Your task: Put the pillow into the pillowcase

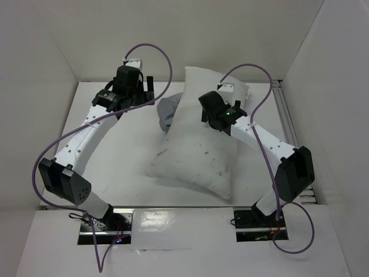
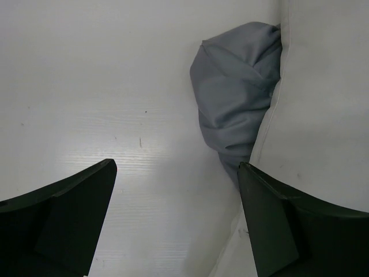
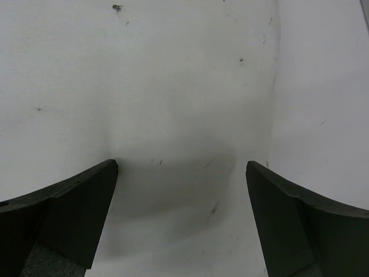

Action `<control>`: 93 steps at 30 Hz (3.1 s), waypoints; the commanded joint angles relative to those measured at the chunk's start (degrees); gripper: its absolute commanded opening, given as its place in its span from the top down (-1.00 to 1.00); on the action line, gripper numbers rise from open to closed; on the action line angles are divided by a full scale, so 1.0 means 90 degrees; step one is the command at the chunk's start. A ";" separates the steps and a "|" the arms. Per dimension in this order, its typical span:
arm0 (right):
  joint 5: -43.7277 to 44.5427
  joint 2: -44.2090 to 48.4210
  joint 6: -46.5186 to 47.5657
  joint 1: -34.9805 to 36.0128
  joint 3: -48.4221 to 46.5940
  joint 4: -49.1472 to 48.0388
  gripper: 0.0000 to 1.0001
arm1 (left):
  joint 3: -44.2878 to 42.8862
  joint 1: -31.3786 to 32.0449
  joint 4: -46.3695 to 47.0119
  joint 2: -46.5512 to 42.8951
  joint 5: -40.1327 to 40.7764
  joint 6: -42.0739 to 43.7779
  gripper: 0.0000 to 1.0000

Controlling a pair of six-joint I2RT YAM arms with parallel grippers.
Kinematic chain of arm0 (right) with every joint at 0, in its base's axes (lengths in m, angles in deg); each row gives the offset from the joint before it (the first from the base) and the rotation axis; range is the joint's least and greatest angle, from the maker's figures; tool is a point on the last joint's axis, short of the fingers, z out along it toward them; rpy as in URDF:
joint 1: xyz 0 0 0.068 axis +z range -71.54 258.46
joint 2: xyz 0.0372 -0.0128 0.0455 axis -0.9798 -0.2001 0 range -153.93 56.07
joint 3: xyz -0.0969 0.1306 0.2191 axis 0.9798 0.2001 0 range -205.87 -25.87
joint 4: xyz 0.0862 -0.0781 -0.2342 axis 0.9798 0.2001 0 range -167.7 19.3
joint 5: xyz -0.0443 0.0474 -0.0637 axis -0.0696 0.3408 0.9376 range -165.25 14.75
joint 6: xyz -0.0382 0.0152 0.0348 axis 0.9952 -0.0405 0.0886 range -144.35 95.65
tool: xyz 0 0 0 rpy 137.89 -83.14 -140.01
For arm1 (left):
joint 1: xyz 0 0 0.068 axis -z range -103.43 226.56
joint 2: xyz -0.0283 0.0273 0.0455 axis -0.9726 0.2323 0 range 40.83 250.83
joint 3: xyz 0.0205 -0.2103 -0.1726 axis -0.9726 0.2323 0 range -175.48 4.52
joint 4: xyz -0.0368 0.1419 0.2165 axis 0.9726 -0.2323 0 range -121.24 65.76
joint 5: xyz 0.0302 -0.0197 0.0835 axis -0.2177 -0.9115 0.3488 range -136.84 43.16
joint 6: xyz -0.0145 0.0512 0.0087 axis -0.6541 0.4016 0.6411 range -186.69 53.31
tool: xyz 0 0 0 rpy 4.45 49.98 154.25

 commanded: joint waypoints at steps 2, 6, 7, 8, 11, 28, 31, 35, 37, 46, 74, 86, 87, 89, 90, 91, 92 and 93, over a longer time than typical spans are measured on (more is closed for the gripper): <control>-0.0057 0.0334 -0.0024 0.0132 0.0055 0.0052 -0.99 | -0.0057 -0.0099 0.0065 -0.0300 0.0226 -0.0167 -1.00; 0.0000 0.0266 0.0161 0.0200 -0.0168 0.0276 -0.99 | 0.0070 -0.0157 0.0143 -0.0437 -0.0008 -0.0167 -1.00; 0.0059 0.0266 0.0162 0.0268 -0.0256 0.0364 -0.99 | 0.0138 -0.0215 0.0143 -0.0437 -0.0066 -0.0244 -1.00; 0.0059 0.0188 0.0287 0.0365 -0.0431 0.0423 -0.99 | 0.0139 -0.0274 0.0143 -0.0437 -0.0134 -0.0313 -1.00; 0.0060 0.0032 0.0405 0.0521 -0.0715 0.0619 -0.99 | 0.0265 -0.0410 0.0143 -0.0437 -0.0135 -0.0644 -1.00; -0.1369 -0.0691 -0.0346 0.1010 -0.0569 0.1007 1.00 | 0.0500 -0.1182 -0.0198 0.0061 -0.1823 -0.1231 -1.00; -0.0451 -0.0107 0.0149 0.1010 -0.0862 0.1302 1.00 | 0.0568 -0.1241 -0.0198 0.0061 -0.2067 -0.1231 -1.00; 0.0235 0.0792 0.1185 0.0757 -0.1855 0.1360 1.00 | 0.0568 -0.1241 -0.0131 0.0226 -0.2293 -0.1173 -1.00; 0.0488 0.1066 0.1420 0.0611 -0.2238 0.1545 1.00 | 0.0568 -0.1241 -0.0130 0.0353 -0.2409 -0.1231 -1.00; 0.0495 0.1623 0.1529 0.0034 -0.1948 0.2250 0.97 | 0.0296 -0.1056 -0.0062 0.1358 -0.3103 -0.1290 -1.00; -0.1084 0.0401 0.0687 -0.0473 -0.0031 0.0492 1.00 | -0.0408 -0.0420 0.1208 0.3793 -0.4314 -0.2139 1.00; -0.1297 0.1438 0.2574 -0.1265 -0.1108 0.0444 1.00 | -0.1395 -0.2012 0.0173 0.1607 -0.5282 -0.1514 1.00; -0.1414 0.1438 0.2574 -0.1323 -0.0962 0.0327 1.00 | -0.1337 -0.2013 0.0173 0.1353 -0.5175 -0.1447 1.00; -0.1629 0.1214 0.2574 -0.1391 -0.0350 -0.0217 1.00 | -0.1336 -0.2081 0.0104 0.0777 -0.5086 -0.1369 1.00; -0.1630 0.1058 0.2458 -0.1392 -0.0229 -0.0318 1.00 | -0.1394 -0.2081 0.0104 0.0638 -0.5086 -0.1368 1.00; -0.1630 0.0825 0.2118 -0.1469 -0.0325 -0.0193 0.82 | -0.1453 -0.2081 0.0046 0.0531 -0.5309 -0.1310 1.00; -0.1843 0.0329 0.1960 -0.1470 -0.0867 0.0320 0.01 | -0.1569 -0.2081 -0.0012 0.0452 -0.5427 -0.1309 1.00; -0.1932 0.0160 0.1833 -0.1470 -0.1124 0.0471 -0.16 | -0.1648 -0.2081 -0.0081 0.0394 -0.5544 -0.1232 1.00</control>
